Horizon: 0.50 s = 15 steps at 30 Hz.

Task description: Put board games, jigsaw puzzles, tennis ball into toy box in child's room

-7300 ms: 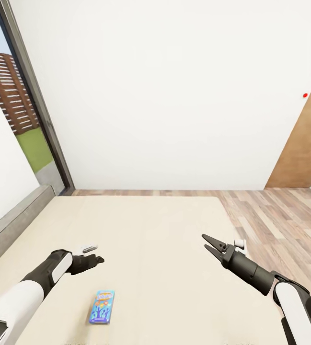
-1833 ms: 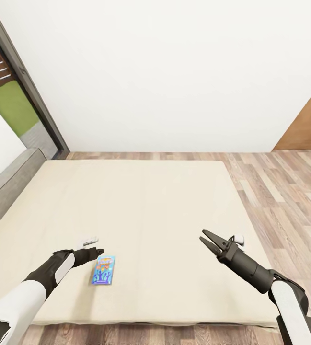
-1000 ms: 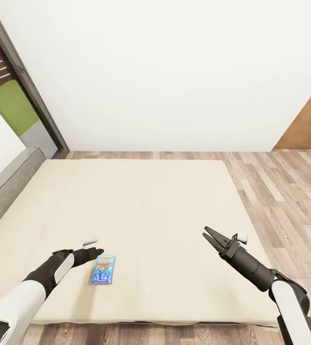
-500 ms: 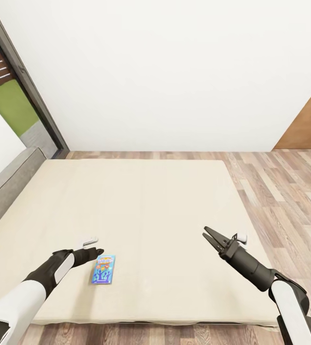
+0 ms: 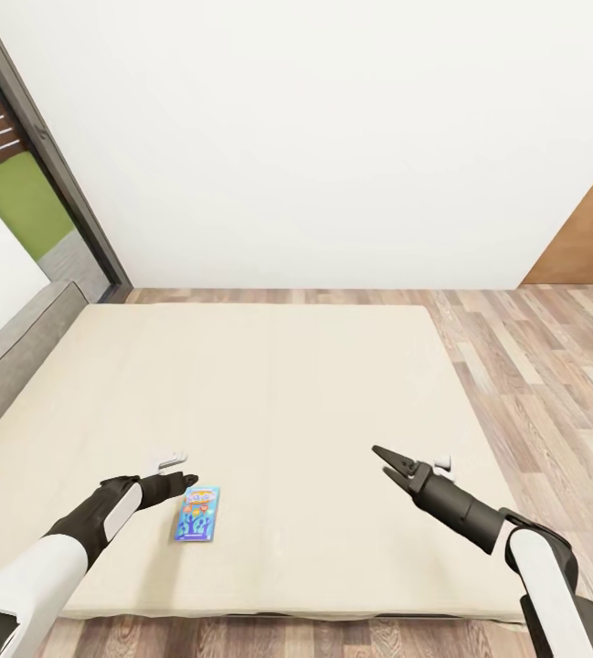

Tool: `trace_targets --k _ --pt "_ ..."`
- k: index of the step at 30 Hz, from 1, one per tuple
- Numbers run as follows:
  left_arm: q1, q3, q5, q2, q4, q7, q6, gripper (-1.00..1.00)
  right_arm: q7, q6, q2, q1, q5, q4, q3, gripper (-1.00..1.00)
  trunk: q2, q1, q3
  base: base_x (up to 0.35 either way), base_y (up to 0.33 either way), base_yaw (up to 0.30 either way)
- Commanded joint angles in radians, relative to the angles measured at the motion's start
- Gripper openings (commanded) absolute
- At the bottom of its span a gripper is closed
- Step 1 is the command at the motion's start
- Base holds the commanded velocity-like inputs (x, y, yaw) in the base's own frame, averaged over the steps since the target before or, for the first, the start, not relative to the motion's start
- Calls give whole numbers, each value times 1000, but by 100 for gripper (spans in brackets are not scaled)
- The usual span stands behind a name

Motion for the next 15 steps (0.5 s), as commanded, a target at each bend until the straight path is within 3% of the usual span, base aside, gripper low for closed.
trace_targets --k 1,15 --pt "-1 -4 3 1 -1 -1 4 100 -5 10 0 -1 5 0 -1 100 -2 1 -1 0 0 0" --pt "-1 -4 3 -1 -1 1 3 100 -13 11 3 -2 3 0 3 100 -2 1 -2 0 0 0"
